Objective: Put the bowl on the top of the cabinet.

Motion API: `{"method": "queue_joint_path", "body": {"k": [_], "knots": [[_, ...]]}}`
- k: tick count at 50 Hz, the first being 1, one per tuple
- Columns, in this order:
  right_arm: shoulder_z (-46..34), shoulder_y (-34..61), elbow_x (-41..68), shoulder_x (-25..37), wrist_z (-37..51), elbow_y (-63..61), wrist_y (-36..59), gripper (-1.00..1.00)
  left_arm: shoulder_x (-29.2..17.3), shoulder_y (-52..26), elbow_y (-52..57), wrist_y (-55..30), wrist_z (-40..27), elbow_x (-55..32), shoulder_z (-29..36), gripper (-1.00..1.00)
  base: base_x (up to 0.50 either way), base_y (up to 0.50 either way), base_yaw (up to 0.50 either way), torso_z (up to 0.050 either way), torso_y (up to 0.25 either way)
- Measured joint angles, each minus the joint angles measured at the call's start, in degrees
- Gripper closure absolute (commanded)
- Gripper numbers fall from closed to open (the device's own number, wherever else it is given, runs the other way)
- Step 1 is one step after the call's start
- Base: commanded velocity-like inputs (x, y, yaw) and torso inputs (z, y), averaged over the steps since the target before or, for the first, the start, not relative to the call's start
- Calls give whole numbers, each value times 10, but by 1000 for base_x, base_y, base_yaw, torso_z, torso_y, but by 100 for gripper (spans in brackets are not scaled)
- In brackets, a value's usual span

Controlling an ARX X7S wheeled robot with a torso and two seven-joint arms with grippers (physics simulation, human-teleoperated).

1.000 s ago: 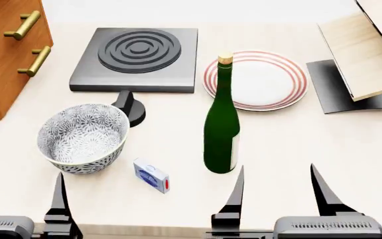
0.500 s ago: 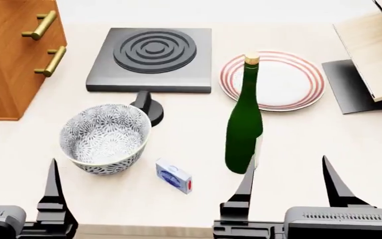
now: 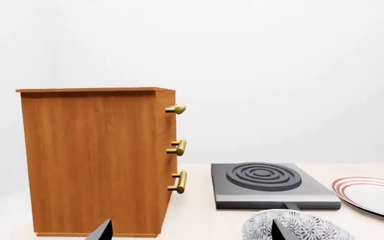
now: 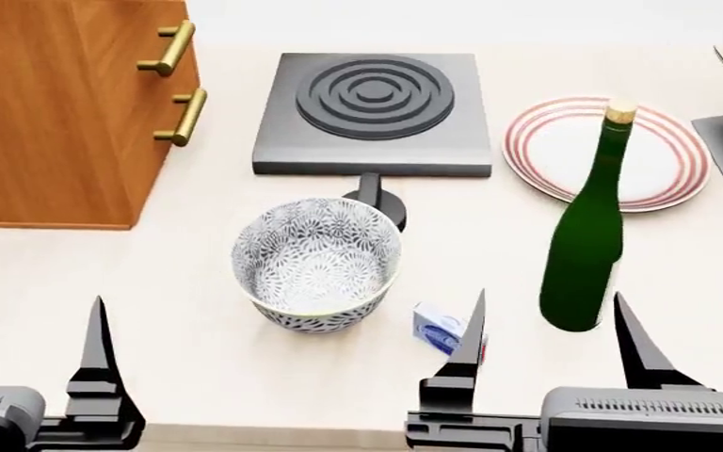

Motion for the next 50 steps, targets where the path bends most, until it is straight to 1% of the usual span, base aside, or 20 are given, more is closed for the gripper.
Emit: {"method": "queue_joint_path", "body": {"k": [14, 34, 46, 50], "knots": [[-1, 1, 10, 3, 7, 3, -8, -100, -7, 0, 3, -1, -7, -7, 2, -100, 0, 0, 0, 0, 0], [-8, 3, 13, 10, 18, 13, -6, -100, -14, 0, 4, 1, -13, -18, 7, -100, -21, 478, 0, 0, 0], [-11, 1, 20, 13, 18, 14, -9, -100, -19, 1, 4, 2, -18, -24, 8, -100, -1, 47, 0, 0, 0], [-12, 0, 21, 15, 17, 17, -11, -100, -19, 2, 2, 5, -19, -26, 9, -100, 0, 479, 0, 0, 0]]}}
